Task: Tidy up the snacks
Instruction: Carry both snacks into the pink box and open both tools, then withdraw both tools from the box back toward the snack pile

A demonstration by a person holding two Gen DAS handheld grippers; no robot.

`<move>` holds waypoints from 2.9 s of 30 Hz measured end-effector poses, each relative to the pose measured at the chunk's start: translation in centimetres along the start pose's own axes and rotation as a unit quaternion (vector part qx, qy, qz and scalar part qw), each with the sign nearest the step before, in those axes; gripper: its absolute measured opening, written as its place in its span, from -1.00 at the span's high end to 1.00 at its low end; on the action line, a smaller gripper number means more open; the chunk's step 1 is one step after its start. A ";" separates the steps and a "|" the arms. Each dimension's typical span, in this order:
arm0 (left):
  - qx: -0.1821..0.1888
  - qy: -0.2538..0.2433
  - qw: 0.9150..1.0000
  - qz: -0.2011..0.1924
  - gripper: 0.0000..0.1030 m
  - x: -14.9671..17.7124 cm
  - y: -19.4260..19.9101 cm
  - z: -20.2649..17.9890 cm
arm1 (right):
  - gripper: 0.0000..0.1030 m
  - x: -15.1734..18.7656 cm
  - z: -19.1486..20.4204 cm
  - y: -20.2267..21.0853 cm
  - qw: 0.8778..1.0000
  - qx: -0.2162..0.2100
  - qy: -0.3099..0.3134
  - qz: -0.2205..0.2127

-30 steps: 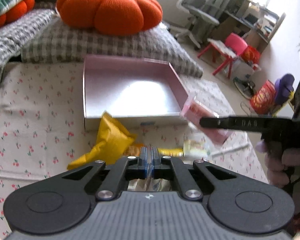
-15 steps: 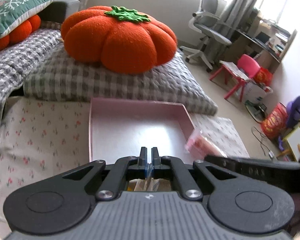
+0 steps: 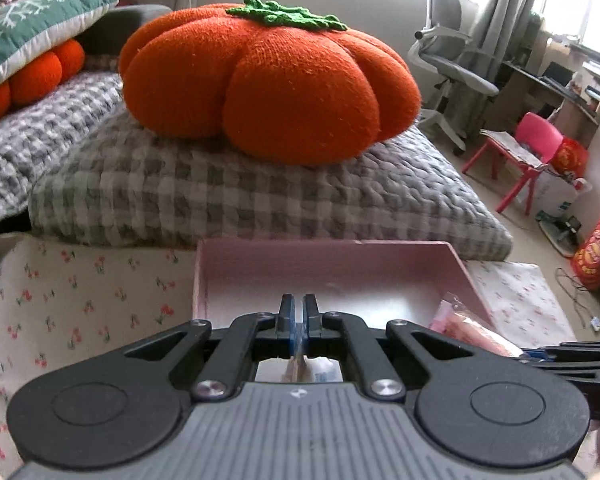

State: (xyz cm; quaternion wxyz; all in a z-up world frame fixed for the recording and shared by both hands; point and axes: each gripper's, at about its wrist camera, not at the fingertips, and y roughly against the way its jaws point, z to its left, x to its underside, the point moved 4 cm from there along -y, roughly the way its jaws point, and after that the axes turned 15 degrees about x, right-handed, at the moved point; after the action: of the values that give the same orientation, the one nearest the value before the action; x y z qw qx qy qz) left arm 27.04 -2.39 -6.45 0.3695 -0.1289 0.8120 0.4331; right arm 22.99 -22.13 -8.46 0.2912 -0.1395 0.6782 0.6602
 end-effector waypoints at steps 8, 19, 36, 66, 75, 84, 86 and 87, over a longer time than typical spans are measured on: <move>-0.038 -0.029 0.999 0.004 0.83 -1.0 -0.6 1.1 | 0.49 -1.5 1.5 -0.6 1.000 0.016 0.016 -0.018; -0.038 -0.021 0.999 0.019 -0.28 -0.5 0.3 1.0 | -0.09 -1.6 1.7 1.2 0.999 0.018 0.014 -0.022; -0.031 -0.025 0.998 0.039 -0.99 2.0 5.7 -2.8 | -0.76 0.6 0.5 9.3 0.999 0.007 0.006 -0.040; -0.029 -0.016 0.997 0.074 -0.99 12.0 12.6 -4.7 | -0.86 11.3 -0.6 13.9 0.998 0.004 0.051 -0.042; -0.033 -0.036 0.996 0.079 -0.99 13.9 13.6 -3.8 | -0.87 14.5 -1.8 13.3 0.997 0.006 0.072 -0.041; -0.003 -0.092 0.991 0.097 -0.99 16.2 13.3 -3.9 | -0.87 16.5 -3.3 12.6 0.996 0.004 0.079 -0.040; 0.010 -0.124 0.987 0.100 -0.99 16.8 13.1 -4.3 | -0.87 17.1 -3.5 12.2 0.996 0.007 0.087 -0.035; 0.015 -0.143 0.984 0.102 -0.99 17.2 13.0 -4.5 | -0.87 17.4 -3.5 12.0 0.995 0.011 0.091 -0.034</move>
State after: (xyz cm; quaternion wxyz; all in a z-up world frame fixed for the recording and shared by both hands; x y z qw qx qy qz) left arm 6.05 3.55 -9.20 0.4380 0.0232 0.7659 0.4701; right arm 1.64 -21.12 -8.90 0.2517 -0.2185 0.7042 0.6269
